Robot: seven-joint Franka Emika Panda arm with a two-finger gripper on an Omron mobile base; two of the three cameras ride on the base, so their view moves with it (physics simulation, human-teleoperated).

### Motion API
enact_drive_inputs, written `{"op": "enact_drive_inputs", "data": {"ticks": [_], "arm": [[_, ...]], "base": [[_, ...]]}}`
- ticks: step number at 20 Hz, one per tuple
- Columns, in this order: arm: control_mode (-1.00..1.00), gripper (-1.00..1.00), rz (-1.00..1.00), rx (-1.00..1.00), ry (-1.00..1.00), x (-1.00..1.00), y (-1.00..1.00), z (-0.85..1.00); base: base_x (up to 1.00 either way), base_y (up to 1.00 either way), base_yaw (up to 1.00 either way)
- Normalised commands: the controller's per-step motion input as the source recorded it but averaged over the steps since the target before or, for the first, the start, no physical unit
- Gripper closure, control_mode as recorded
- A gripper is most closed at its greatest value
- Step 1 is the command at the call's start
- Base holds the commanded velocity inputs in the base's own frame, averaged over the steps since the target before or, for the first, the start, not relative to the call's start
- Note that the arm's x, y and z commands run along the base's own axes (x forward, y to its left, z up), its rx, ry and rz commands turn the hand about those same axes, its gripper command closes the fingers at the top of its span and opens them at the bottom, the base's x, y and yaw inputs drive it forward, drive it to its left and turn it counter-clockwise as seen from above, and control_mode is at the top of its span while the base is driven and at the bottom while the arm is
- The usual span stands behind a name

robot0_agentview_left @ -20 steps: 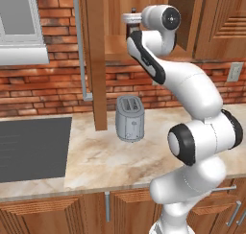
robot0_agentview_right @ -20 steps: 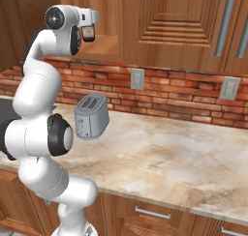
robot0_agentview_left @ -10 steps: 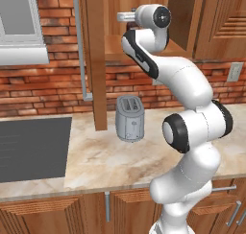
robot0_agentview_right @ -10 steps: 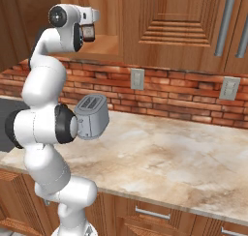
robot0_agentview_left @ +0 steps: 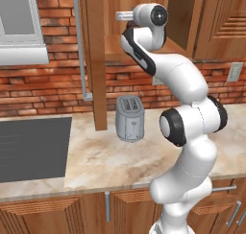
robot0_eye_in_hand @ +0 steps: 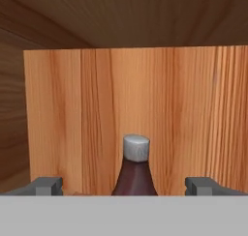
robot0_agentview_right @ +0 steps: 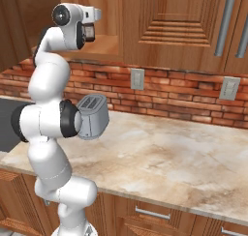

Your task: Collect the paprika, ketchup, and shaker from the cabinet and place them next to the stove.

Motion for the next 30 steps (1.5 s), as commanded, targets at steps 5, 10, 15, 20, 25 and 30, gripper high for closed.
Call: {"op": "enact_drive_inputs", "data": {"ticks": [5, 10, 15, 20, 25, 30], "arm": [[-1.0, -1.0, 0.0, 0.0, 0.0, 0.25, -0.1, -0.1], [-1.0, -1.0, 0.0, 0.0, 0.0, 0.21, -0.02, -0.02], [-1.0, -1.0, 0.0, 0.0, 0.0, 0.07, 0.0, 0.0], [-1.0, 1.0, 0.0, -0.01, 0.01, 0.05, 0.02, -0.02], [-1.0, 1.0, 0.0, 0.0, 0.0, 0.04, 0.01, 0.0], [-1.0, 1.0, 0.0, 0.0, 0.0, 0.0, 0.0, 0.0]], "base": [[0.0, 0.0, 0.0], [0.0, 0.0, 0.0], [0.0, 0.0, 0.0], [0.0, 0.0, 0.0], [0.0, 0.0, 0.0], [0.0, 0.0, 0.0]]}}
